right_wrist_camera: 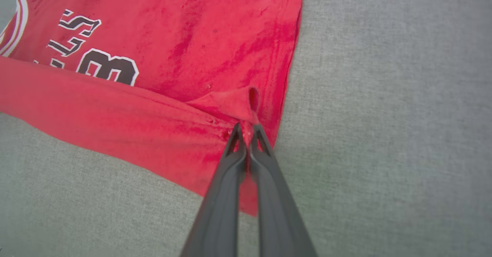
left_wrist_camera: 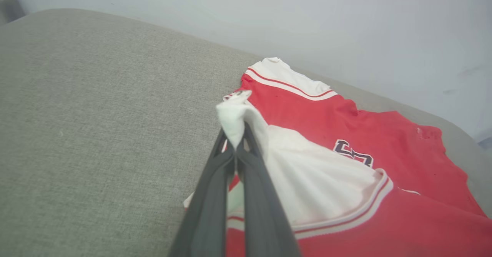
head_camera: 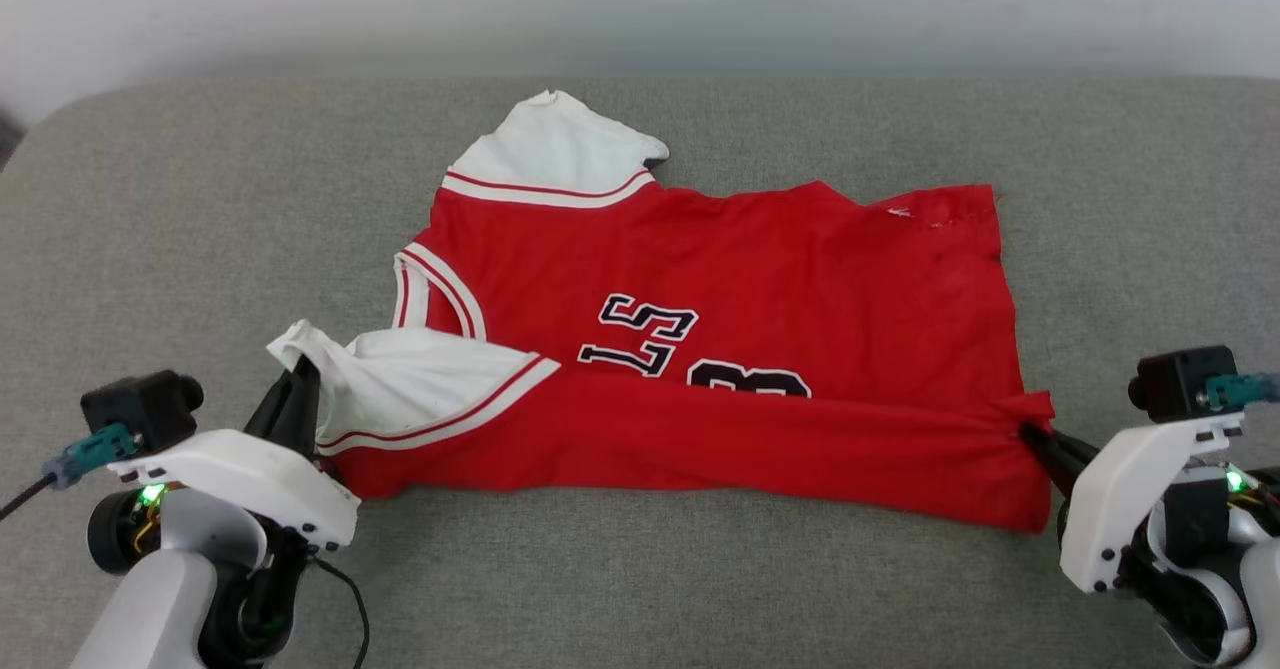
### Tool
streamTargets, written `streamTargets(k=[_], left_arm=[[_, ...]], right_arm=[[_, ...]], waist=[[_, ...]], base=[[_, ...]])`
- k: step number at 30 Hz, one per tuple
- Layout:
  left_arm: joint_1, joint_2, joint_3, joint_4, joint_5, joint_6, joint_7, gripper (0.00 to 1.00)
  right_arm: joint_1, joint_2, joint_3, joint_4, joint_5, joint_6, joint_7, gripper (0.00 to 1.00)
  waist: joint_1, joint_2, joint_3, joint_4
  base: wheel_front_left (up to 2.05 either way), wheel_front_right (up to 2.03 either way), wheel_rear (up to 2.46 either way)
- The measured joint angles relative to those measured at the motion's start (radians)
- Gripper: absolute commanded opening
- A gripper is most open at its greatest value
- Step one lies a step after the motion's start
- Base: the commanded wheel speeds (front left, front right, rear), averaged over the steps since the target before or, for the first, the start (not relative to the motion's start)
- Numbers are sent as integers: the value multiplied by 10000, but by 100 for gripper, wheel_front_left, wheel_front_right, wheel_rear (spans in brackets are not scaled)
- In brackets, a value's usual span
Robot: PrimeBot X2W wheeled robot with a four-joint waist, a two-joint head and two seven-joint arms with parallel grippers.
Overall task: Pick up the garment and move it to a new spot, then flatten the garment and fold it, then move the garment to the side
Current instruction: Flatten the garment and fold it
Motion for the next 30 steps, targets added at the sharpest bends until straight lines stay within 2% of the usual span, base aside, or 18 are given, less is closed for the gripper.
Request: streamTargets(k=[12, 13, 14, 15, 16, 17, 18, 19, 23, 30], left_arm=[[-2174, -623, -568, 3244, -217, -1124, 280, 0], [-2247, -675, -665, 3503, -272, -1248, 403, 0], [-2322, -725, -681, 3701, -332, -1333, 414, 0], [-2422, -736, -708, 3879, -360, -1407, 474, 14], [-2500, -744, -734, 4061, -382, -1499, 500, 38], [-2535, -784, -719, 4209, -451, -1584, 464, 71], [-2550, -836, -727, 4347, -470, -1626, 430, 95], [-2555, -886, -725, 4475, -497, -1678, 360, 100], [-2475, -988, -679, 4775, -604, -1806, 77, 100], [-1943, -366, -458, 4541, -738, -1864, 171, 100]], right_arm=[[-2220, -362, 1371, 2134, 159, -2, -1141, 0], [-2299, -372, 1482, 2316, 190, 0, -1269, 24], [-2363, -387, 1582, 2472, 222, 0, -1381, 75], [-2417, -403, 1685, 2621, 280, 0, -1509, 100], [-2423, -420, 1776, 2744, 345, 0, -1653, 100], [-2425, -433, 1852, 2851, 435, 4, -1812, 100], [-2426, -439, 1941, 2943, 527, 6, -1967, 100], [-2416, -462, 2031, 3003, 560, 6, -2190, 100], [-2162, -660, 2082, 3058, 652, -2, -3572, 100], [-1388, -568, 1613, 2548, 90, -4, -5971, 100]], waist=[[1, 0, 1303, -151], [1, 0, 1339, -175], [1, 0, 1354, -192], [0, 0, 1355, -200], [0, 0, 1338, -202], [0, 0, 1300, -198], [0, 0, 1253, -188], [0, 0, 1200, -178], [0, 0, 893, -148], [0, 0, 126, -158]], base=[[0, 0, 0], [0, 0, 0], [0, 0, 0], [0, 0, 0], [0, 0, 0], [0, 0, 0], [0, 0, 0], [0, 0, 0], [0, 0, 0], [0, 0, 0]])
